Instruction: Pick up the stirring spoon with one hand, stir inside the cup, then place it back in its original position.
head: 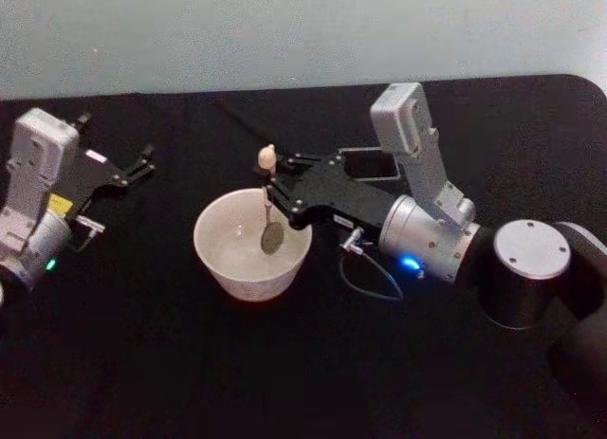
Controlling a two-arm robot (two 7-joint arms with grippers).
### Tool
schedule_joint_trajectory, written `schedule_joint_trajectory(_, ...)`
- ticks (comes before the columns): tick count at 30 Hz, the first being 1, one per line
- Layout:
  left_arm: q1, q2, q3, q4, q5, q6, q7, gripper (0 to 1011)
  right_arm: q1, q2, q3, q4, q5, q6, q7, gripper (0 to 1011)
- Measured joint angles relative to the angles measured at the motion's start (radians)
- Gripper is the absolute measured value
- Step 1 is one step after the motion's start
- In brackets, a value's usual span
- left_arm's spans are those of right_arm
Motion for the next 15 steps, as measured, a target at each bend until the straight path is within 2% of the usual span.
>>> schedule_joint_trajectory(9,0.0,0.0,0.0,0.0,0.0,0.0,0.0,1001,-0.033,0.032,0.0,-0.059,0.02,0.005,0.015,204)
schedule_joint_trajectory(15,0.0,0.0,0.0,0.0,0.0,0.0,0.0,1001,-0.039,0.038,-0.013,-0.071,0.021,0.009,0.017,204)
